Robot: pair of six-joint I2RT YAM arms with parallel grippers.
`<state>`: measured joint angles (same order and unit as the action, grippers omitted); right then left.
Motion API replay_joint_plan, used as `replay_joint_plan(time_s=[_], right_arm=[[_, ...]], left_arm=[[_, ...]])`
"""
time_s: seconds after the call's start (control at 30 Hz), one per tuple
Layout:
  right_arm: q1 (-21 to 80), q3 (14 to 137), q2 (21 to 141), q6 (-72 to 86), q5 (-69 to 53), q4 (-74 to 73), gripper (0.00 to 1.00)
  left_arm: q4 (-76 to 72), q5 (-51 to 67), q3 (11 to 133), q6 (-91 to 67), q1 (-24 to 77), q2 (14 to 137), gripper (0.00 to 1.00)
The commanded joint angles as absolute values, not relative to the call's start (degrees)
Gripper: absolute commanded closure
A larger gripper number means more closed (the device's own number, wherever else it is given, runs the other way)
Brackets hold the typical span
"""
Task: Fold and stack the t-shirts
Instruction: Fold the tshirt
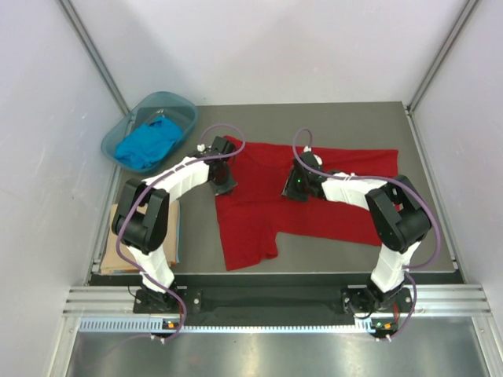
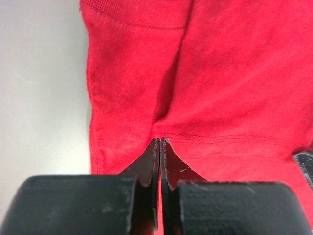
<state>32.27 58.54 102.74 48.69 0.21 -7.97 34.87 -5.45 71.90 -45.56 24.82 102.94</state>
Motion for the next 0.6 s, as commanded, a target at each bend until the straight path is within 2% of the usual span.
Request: replay_joint_plan(time_s=[0.0, 0.13, 0.17, 0.2, 0.23, 0.33, 0.57], right_arm=[[33.13, 59.06, 103.53, 49.13, 1.32, -5.54, 0.66], [33.13, 59.33, 103.71, 49.48, 1.14, -5.28, 0.67], [33.22, 59.41, 103.71, 49.48, 1.14, -5.27, 0.67], [33.14, 59.41, 103.71, 49.66, 1.14, -5.19, 0.68], [33.13, 59.50, 103.71, 49.57, 1.14, -5.19, 0.69], [33.13, 59.59, 103.80, 49.48, 1.32, -5.27, 0.74], [33.13, 60.03, 104.59, 49.48, 1.32, -5.62, 0.76]], left_arm=[[36.30, -6.50, 70.93, -46.05, 25.14, 99.49, 1.00], [33.40, -4.66, 69.44, -45.26, 25.14, 99.58, 1.00], [32.44, -4.22, 69.09, -45.52, 25.14, 99.41, 0.97], [32.00, -3.70, 68.30, -45.70, 25.14, 99.40, 0.86], [31.82, -3.52, 68.12, -45.70, 25.14, 99.40, 0.81], [30.76, -2.90, 66.89, -45.53, 24.96, 99.75, 0.72], [28.48, -2.29, 66.27, -45.18, 24.96, 102.12, 0.69]])
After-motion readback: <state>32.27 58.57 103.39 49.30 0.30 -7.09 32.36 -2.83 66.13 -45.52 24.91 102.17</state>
